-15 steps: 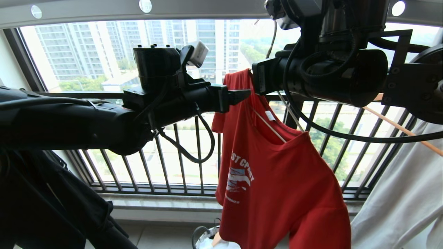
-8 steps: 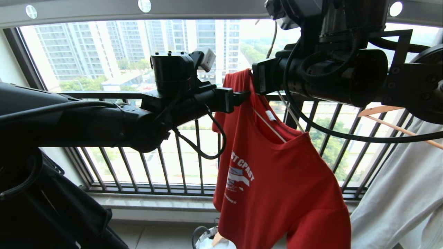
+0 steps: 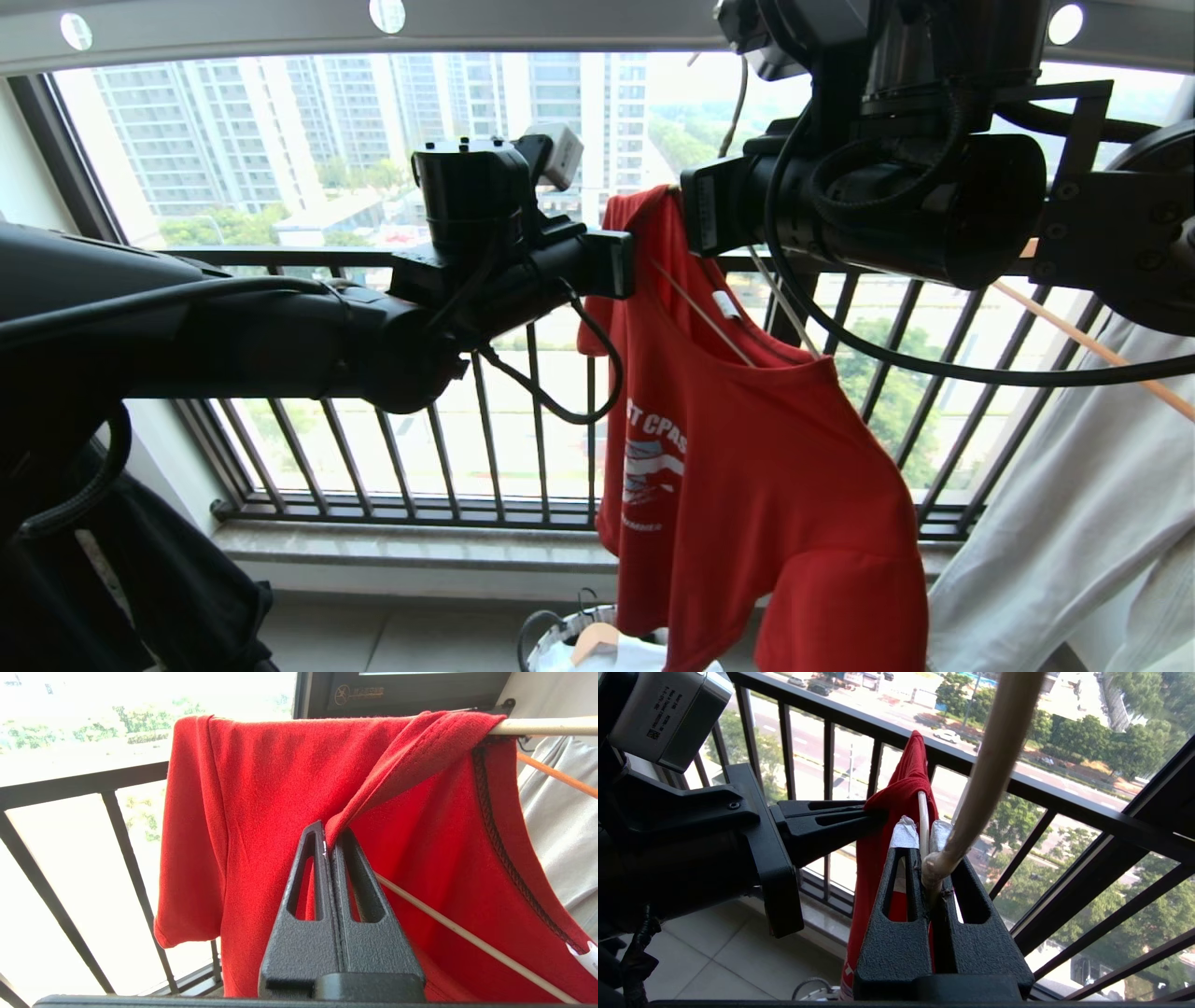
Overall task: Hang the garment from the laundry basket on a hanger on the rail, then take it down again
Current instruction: Take the clothes off the clothes rack
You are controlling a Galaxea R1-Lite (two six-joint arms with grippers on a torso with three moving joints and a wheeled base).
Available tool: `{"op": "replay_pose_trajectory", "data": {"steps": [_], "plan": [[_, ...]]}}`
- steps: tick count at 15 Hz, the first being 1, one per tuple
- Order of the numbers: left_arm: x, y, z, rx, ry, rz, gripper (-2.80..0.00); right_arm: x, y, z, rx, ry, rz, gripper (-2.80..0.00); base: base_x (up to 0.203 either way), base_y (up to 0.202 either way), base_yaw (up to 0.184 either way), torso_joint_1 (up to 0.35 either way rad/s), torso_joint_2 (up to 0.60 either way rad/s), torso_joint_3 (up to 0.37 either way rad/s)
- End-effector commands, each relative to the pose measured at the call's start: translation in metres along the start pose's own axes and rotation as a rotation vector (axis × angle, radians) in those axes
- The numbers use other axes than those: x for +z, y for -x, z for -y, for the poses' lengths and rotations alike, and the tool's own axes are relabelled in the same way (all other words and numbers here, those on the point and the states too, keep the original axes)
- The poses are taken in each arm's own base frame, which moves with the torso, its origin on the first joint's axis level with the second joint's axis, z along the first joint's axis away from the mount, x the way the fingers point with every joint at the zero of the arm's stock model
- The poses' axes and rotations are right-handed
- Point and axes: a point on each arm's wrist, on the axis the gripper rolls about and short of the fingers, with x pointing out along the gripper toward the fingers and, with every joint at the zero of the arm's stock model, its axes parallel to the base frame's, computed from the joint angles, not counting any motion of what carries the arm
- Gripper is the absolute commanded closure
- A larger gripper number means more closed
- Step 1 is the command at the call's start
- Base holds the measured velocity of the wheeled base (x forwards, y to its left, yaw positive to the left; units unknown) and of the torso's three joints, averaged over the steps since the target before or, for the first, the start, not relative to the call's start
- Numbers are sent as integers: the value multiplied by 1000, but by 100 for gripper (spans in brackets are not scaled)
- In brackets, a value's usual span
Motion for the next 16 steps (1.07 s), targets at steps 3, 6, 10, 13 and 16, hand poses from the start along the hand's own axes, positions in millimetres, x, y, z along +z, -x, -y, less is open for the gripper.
{"op": "replay_pose_trajectory", "data": {"steps": [3, 6, 10, 13, 16], "plan": [[18, 5, 2, -1, 20, 49, 0, 0, 0, 0, -1, 2, -2, 0, 0, 0, 0, 0, 0, 0], [8, -10, -2, 38, 21, 46, 0, 0, 0, 0, -1, 2, -2, 0, 0, 0, 0, 0, 0, 0], [-5, -22, -18, 117, 23, 4, 0, 0, 1, 0, -3, 3, 0, 0, 0, 0, 0, 0, 0, 0], [-5, -20, -22, 144, 25, -27, 0, 1, 1, 0, -3, 2, 1, 0, 0, 0, 0, 0, 0, 0], [-6, -23, -29, 159, 30, -44, 0, 1, 1, 0, -3, 2, 1, 0, 0, 0, 0, 0, 0, 0]]}}
